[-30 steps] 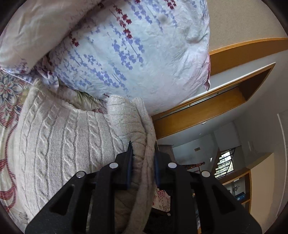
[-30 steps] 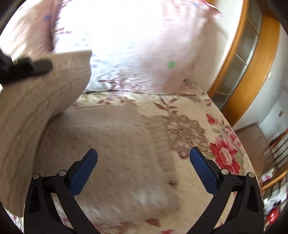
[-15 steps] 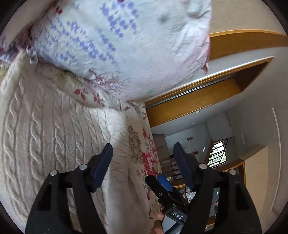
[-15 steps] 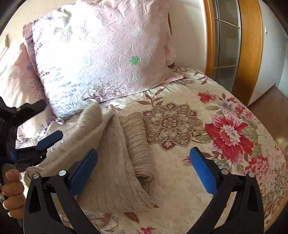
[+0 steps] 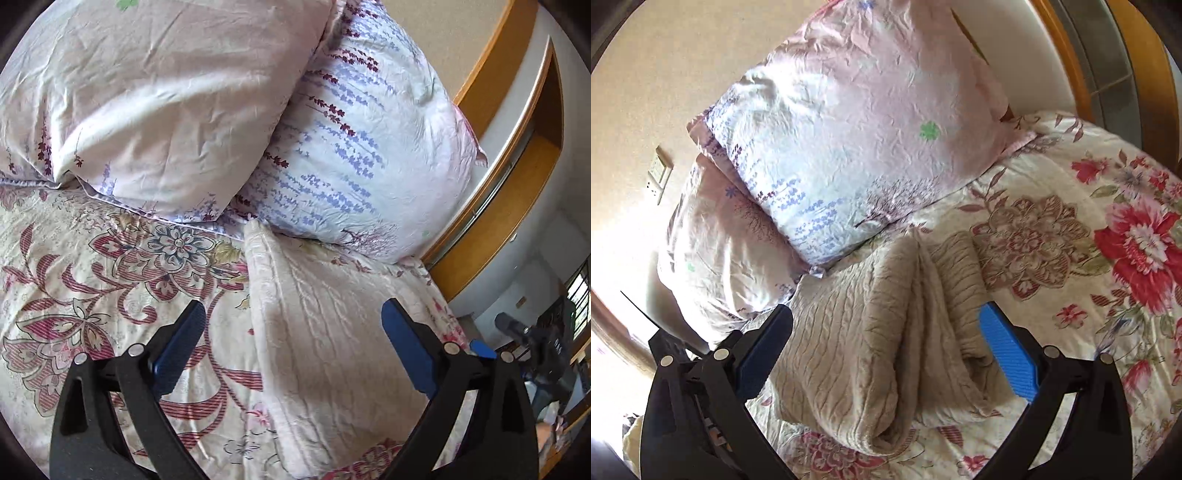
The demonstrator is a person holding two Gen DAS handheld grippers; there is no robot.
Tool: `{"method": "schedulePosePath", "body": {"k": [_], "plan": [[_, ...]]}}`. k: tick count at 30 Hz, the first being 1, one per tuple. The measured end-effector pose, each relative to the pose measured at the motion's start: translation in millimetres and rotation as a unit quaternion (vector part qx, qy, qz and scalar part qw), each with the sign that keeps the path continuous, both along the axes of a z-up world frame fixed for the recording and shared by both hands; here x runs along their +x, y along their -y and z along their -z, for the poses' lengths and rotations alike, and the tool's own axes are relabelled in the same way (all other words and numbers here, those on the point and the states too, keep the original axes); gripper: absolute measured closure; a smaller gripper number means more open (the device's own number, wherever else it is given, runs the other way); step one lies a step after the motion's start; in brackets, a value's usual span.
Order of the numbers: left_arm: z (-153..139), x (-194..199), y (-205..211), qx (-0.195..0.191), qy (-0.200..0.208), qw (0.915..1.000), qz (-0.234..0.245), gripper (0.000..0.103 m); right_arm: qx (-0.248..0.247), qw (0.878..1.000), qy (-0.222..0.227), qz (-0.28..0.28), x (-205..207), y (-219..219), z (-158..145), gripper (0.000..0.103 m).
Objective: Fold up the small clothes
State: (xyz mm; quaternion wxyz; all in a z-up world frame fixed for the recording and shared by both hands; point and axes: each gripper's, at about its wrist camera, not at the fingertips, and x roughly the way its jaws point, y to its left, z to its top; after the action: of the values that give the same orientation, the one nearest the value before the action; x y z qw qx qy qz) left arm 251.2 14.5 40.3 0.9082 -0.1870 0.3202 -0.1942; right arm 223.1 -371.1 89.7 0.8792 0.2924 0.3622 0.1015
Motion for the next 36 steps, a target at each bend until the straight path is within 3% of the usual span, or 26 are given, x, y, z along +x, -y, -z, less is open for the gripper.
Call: {"method": "schedulePosePath", "body": {"k": [4, 7, 10, 13, 15, 16, 23, 30, 36], "plan": [[-4.7, -2.8, 18.6, 0.085, 0.024, 0.9961, 0.006, 0.003, 0.020, 0.998, -0.045, -0.025, 16.8, -11.3, 11.7, 0.016], [-3.9, -8.2, 30.7, 0.151, 0.034, 0.9879, -0.001, 0.002, 0.028, 0.996, -0.076, -0.041, 28.8, -19.5, 23.9, 0.027], [1.3, -8.2, 39.1, 0.188, 0.029, 0.9817, 0.000, 0.002, 0.017, 0.994, -0.101, -0.048, 35.7, -25.9, 36.3, 0.033], [5.1, -7.4, 39.4, 0.193, 0.021, 0.9810, -0.001, 0.002, 0.005, 0.992, -0.113, -0.052, 39.8, -30.2, 45.8, 0.039], [7.2, -6.5, 37.0, 0.189, 0.015, 0.9818, -0.003, 0.002, 0.009, 0.991, -0.113, -0.064, 41.3, -32.4, 48.9, 0.054], [7.9, -5.5, 36.0, 0.187, 0.012, 0.9822, -0.004, 0.002, 0.008, 0.991, -0.112, -0.071, 41.1, -34.9, 50.2, 0.057], [9.7, -2.6, 32.6, 0.178, 0.003, 0.9840, -0.011, 0.002, -0.051, 0.990, -0.077, -0.102, 36.0, -52.6, 51.7, 0.082], [9.0, 0.1, 26.1, 0.153, -0.002, 0.9881, -0.015, 0.002, -0.106, 0.991, -0.020, -0.076, 36.9, -55.6, 15.4, 0.085], [9.5, 1.2, 26.4, 0.145, -0.006, 0.9894, -0.012, 0.002, -0.137, 0.990, 0.002, -0.034, 41.1, -44.1, -1.3, 0.086]]}}
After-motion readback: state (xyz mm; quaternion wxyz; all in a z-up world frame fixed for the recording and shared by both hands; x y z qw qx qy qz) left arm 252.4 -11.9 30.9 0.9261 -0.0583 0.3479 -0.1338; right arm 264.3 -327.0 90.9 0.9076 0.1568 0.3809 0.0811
